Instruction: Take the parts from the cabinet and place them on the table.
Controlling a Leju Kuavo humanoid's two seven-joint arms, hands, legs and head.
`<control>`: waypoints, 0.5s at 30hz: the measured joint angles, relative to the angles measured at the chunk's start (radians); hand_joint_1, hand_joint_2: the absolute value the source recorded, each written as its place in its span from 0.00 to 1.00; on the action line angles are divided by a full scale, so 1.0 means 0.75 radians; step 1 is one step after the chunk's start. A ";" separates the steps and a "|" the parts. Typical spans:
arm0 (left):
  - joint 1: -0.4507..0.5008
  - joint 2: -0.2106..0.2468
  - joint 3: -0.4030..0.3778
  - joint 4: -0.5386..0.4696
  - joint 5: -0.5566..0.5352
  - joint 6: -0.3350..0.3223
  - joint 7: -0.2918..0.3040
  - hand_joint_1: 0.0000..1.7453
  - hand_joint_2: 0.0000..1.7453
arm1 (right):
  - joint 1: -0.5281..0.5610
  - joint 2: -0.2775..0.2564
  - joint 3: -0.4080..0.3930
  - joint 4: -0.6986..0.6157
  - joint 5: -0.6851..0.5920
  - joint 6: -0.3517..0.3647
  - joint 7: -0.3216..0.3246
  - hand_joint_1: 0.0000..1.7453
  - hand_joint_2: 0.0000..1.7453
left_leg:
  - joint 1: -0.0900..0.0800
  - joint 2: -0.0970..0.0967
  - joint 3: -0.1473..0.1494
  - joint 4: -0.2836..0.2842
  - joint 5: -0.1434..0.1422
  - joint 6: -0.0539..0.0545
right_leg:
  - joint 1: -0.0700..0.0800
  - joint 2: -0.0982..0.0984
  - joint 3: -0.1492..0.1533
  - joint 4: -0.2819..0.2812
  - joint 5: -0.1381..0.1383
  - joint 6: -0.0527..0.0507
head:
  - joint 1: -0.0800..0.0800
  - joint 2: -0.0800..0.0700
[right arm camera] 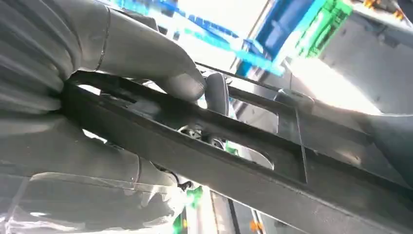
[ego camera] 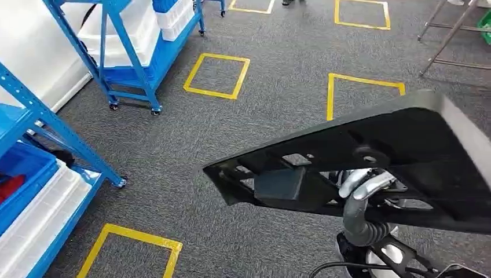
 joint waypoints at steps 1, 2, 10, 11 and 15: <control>0.001 -0.001 0.000 0.000 0.000 0.001 0.002 0.00 1.00 | -0.001 0.000 -0.001 -0.007 0.001 0.000 0.000 1.00 1.00 | 0.005 -0.056 -0.028 0.063 -0.043 -0.002 | -0.001 0.009 0.000 -0.001 0.002 -0.007 | 0.001 0.000; 0.005 -0.001 0.000 -0.001 0.000 0.002 0.002 0.00 1.00 | 0.000 0.001 -0.001 -0.010 0.001 0.000 0.000 1.00 1.00 | 0.008 -0.081 -0.076 0.166 -0.097 -0.004 | 0.000 0.027 -0.002 -0.001 0.002 -0.012 | 0.001 0.000; 0.013 -0.002 -0.002 0.000 0.000 0.002 0.003 0.00 1.00 | 0.017 0.001 -0.007 -0.020 0.002 0.000 0.000 1.00 1.00 | 0.010 -0.212 -0.048 0.011 0.043 0.016 | 0.013 0.172 0.000 0.014 0.000 0.000 | 0.001 0.000; 0.013 -0.002 -0.002 0.000 0.000 0.002 0.003 0.00 1.00 | 0.019 0.001 -0.007 -0.021 0.003 0.000 0.000 1.00 1.00 | 0.009 -0.201 -0.044 0.003 0.044 0.017 | 0.007 0.191 -0.008 0.015 0.004 0.009 | 0.000 0.000; -0.003 -0.002 -0.003 -0.001 0.000 0.002 0.003 0.00 1.00 | 0.029 0.001 -0.011 -0.030 0.004 -0.001 0.000 1.00 1.00 | 0.009 -0.140 -0.036 -0.022 0.066 0.056 | 0.000 0.166 -0.022 0.027 0.002 0.038 | 0.001 0.000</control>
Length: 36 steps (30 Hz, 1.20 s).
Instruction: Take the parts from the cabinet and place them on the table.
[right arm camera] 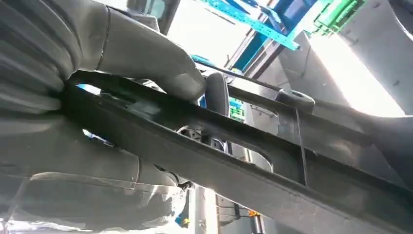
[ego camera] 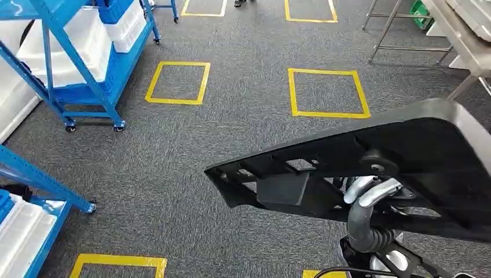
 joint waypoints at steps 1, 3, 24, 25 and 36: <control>0.001 -0.001 0.000 0.000 0.000 0.000 0.001 0.00 1.00 | -0.005 0.000 -0.002 -0.004 0.000 -0.001 0.000 1.00 1.00 | -0.004 0.013 0.001 -0.006 0.002 0.011 | 0.009 -0.083 -0.025 0.048 -0.041 0.003 | 0.001 0.000; 0.012 -0.001 0.001 0.000 0.000 0.000 0.001 0.00 1.00 | -0.004 0.000 -0.002 -0.005 0.000 -0.002 0.000 1.00 1.00 | -0.011 0.051 -0.001 -0.005 0.000 0.015 | 0.005 -0.132 -0.121 0.248 -0.150 0.012 | 0.000 0.000; 0.019 -0.081 -0.001 0.007 -0.001 0.053 0.109 0.00 1.00 | -0.042 -0.025 0.123 0.037 0.123 -0.163 0.000 1.00 1.00 | 0.000 0.019 -0.056 0.136 -0.033 -0.045 | 0.003 -0.038 0.036 -0.030 -0.002 -0.037 | 0.000 0.000; 0.020 -0.085 -0.001 0.007 -0.001 0.054 0.121 0.00 1.00 | -0.037 -0.030 0.137 0.035 0.136 -0.197 0.000 1.00 1.00 | 0.008 -0.053 -0.018 0.041 -0.017 -0.042 | 0.001 -0.026 0.031 -0.025 -0.004 -0.031 | 0.000 0.000; 0.032 -0.105 -0.007 0.007 -0.001 0.036 0.099 0.00 1.00 | -0.021 -0.101 0.256 0.019 0.179 -0.327 0.000 1.00 1.00 | -0.011 0.093 -0.018 0.010 -0.004 0.021 | 0.003 -0.140 -0.187 0.397 -0.191 0.028 | 0.000 0.000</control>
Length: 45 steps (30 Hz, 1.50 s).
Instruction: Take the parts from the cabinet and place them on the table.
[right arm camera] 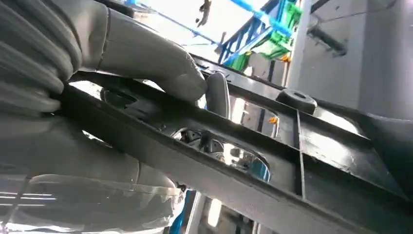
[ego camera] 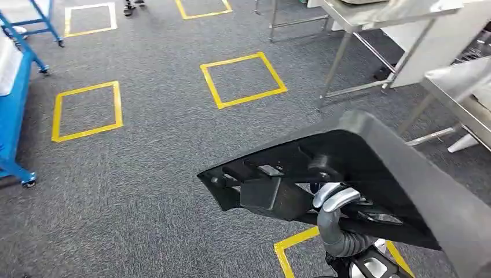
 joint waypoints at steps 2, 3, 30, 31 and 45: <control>-0.006 -0.002 0.000 0.000 0.000 -0.002 -0.003 0.00 1.00 | -0.003 -0.011 0.016 0.004 -0.001 -0.010 0.000 1.00 1.00 | 0.000 0.029 0.003 0.000 -0.004 -0.003 | 0.000 -0.014 0.078 -0.145 0.091 -0.001 | 0.000 0.000; -0.008 -0.003 0.000 0.000 0.000 -0.003 -0.005 0.00 1.00 | -0.004 -0.015 0.023 0.005 -0.002 -0.012 0.000 1.00 1.00 | 0.000 0.040 0.007 0.000 -0.007 -0.005 | 0.000 -0.033 0.149 -0.275 0.146 -0.005 | 0.000 0.000; -0.003 -0.014 0.001 0.000 0.000 0.009 -0.010 0.00 1.00 | -0.037 -0.039 0.059 0.062 -0.035 -0.027 0.000 1.00 1.00 | 0.009 -0.008 0.001 -0.001 -0.001 -0.003 | -0.004 0.000 0.007 -0.010 -0.006 0.014 | 0.000 0.000; -0.005 -0.014 0.001 0.000 0.000 0.010 -0.008 0.00 1.00 | -0.038 -0.040 0.059 0.070 -0.037 -0.025 0.000 1.00 1.00 | 0.008 0.009 0.001 -0.001 -0.002 -0.004 | -0.006 -0.002 0.011 -0.022 0.020 0.016 | 0.000 0.000; -0.006 -0.022 0.001 0.001 0.000 0.016 -0.011 0.00 1.00 | -0.089 -0.023 0.060 0.173 -0.042 -0.022 0.000 1.00 1.00 | 0.012 -0.047 -0.173 0.429 -0.230 -0.082 | 0.003 0.036 0.227 -0.454 0.196 -0.058 | 0.000 0.000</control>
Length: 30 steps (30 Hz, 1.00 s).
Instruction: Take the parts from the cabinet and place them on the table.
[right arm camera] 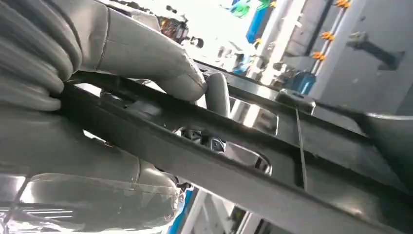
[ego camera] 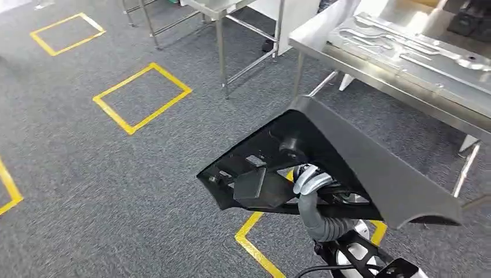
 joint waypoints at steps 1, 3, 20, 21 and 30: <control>0.001 -0.001 0.001 0.000 0.000 0.000 0.000 0.00 1.00 | 0.000 0.001 0.000 0.007 0.004 0.001 0.000 1.00 1.00 | 0.000 0.000 -0.013 0.012 0.019 0.000 | 0.000 0.017 0.001 0.001 0.000 0.000 | 0.000 0.000; -0.001 -0.001 0.001 0.000 0.001 0.000 0.000 0.00 1.00 | 0.000 0.005 0.000 0.016 0.008 0.001 0.000 1.00 1.00 | 0.003 -0.004 0.055 -0.155 0.137 0.004 | -0.001 0.053 0.006 0.005 -0.001 0.002 | 0.000 0.000; -0.004 -0.003 0.002 0.000 0.000 0.000 0.000 0.00 1.00 | -0.010 0.010 0.001 0.043 0.011 0.000 0.000 1.00 1.00 | 0.002 0.093 0.186 -0.429 0.216 0.058 | -0.016 -0.125 -0.017 0.050 0.000 0.082 | 0.000 0.000; -0.003 -0.003 0.002 0.000 0.000 0.000 0.000 0.00 1.00 | -0.011 0.010 0.001 0.043 0.011 0.000 0.000 1.00 1.00 | -0.009 0.101 0.188 -0.426 0.208 0.048 | -0.003 -0.158 -0.006 0.025 -0.017 0.066 | 0.000 0.000; -0.002 -0.005 0.003 0.000 0.000 0.000 0.000 0.00 1.00 | -0.016 0.019 0.002 0.045 0.011 0.000 0.000 1.00 1.00 | 0.002 0.007 0.031 -0.058 0.015 0.001 | -0.009 -0.017 -0.007 0.003 0.004 0.010 | 0.000 0.000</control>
